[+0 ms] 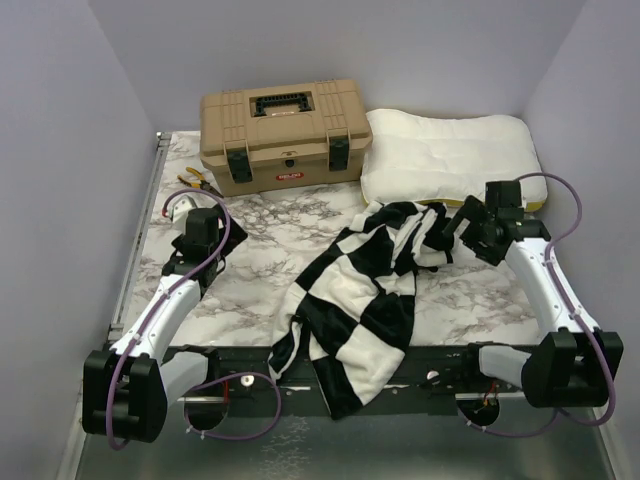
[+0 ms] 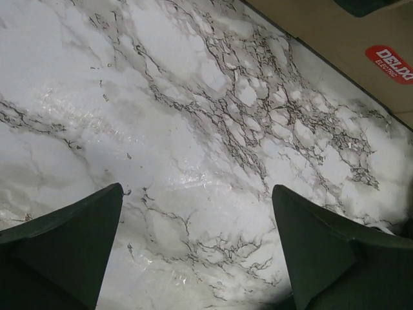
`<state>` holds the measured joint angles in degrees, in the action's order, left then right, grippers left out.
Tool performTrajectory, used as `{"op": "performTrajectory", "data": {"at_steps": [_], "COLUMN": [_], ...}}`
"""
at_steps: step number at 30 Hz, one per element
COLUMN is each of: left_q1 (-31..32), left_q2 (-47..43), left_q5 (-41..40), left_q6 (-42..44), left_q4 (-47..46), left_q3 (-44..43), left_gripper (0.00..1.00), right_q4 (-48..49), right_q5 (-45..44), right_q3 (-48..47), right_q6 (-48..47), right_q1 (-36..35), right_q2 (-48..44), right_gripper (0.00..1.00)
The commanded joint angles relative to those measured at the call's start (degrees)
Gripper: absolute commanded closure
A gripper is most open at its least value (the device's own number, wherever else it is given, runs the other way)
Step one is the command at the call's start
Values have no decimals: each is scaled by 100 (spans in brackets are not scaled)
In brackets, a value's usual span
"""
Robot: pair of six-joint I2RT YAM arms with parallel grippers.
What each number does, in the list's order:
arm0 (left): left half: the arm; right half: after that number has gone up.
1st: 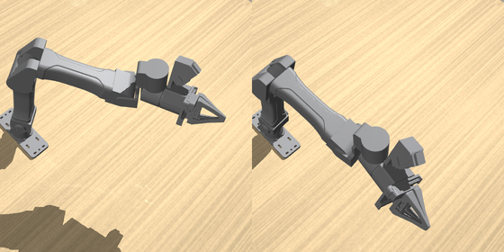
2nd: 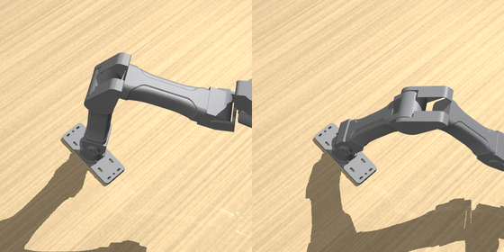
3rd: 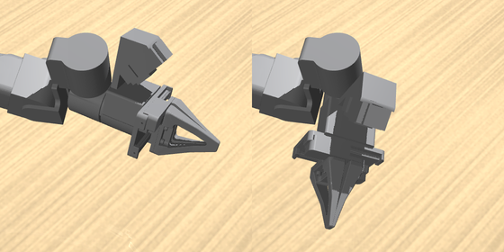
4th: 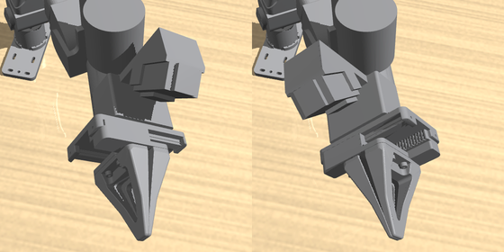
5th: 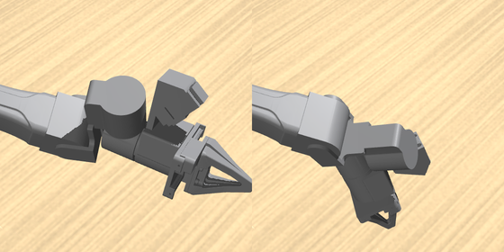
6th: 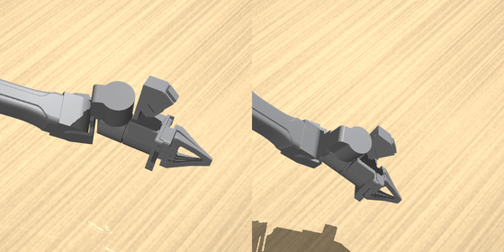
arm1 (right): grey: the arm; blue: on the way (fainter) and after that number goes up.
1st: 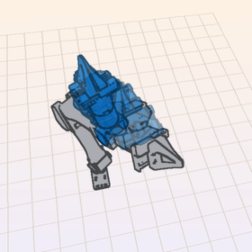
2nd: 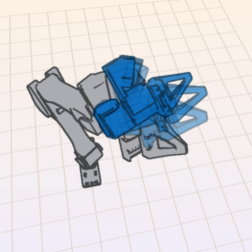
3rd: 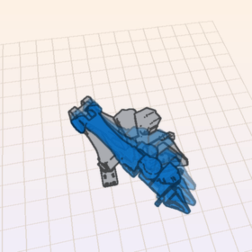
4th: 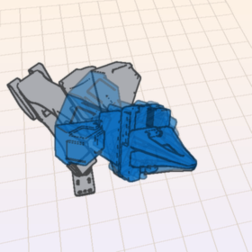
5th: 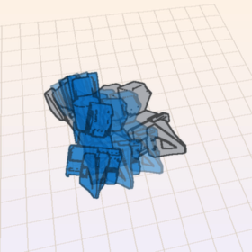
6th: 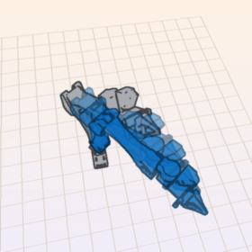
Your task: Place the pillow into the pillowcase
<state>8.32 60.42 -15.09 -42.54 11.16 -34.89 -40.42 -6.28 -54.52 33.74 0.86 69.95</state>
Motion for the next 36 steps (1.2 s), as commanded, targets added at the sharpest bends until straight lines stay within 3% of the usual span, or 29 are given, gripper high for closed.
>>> {"op": "performTrajectory", "data": {"at_steps": [1, 4, 9, 18, 23, 27, 28, 31, 36], "left_q1": [-18, -22, -29, -25, -29, -30, -28, -23, -27], "left_q2": [-147, -143, -82, -173, -372, -521, -568, -684, -805], "left_q5": [246, 474, 1687, 2093, 2124, 2250, 2321, 2598, 2991], "left_q6": [188, 324, 692, 569, 366, 235, 180, 22, -201], "left_q4": [241, 324, 399, 446, 535, 643, 650, 646, 651], "left_q3": [52, 84, -15, 90, 162, 88, 66, -66, -313], "left_gripper": [1, 1, 1, 1, 1, 1, 1, 1, 1], "right_q4": [-426, -191, 196, 397, 381, 353, 294, 87, 104], "right_q5": [493, 1218, 2447, 2086, 1504, 1461, 1492, 1829, 3055], "right_q3": [26, 142, 340, 92, 27, -355, -528, -1157, -2184], "right_q6": [-346, -469, -272, -298, -378, -635, -732, -1085, -1210], "right_q1": [28, 28, -32, -958, -1169, -1198, -1222, -1335, -1635], "right_q2": [-445, -618, -283, 481, 1052, 972, 968, 1079, 1214], "right_gripper": [0, 0, 1, 5, 29, 78, 85, 99, 100]}}
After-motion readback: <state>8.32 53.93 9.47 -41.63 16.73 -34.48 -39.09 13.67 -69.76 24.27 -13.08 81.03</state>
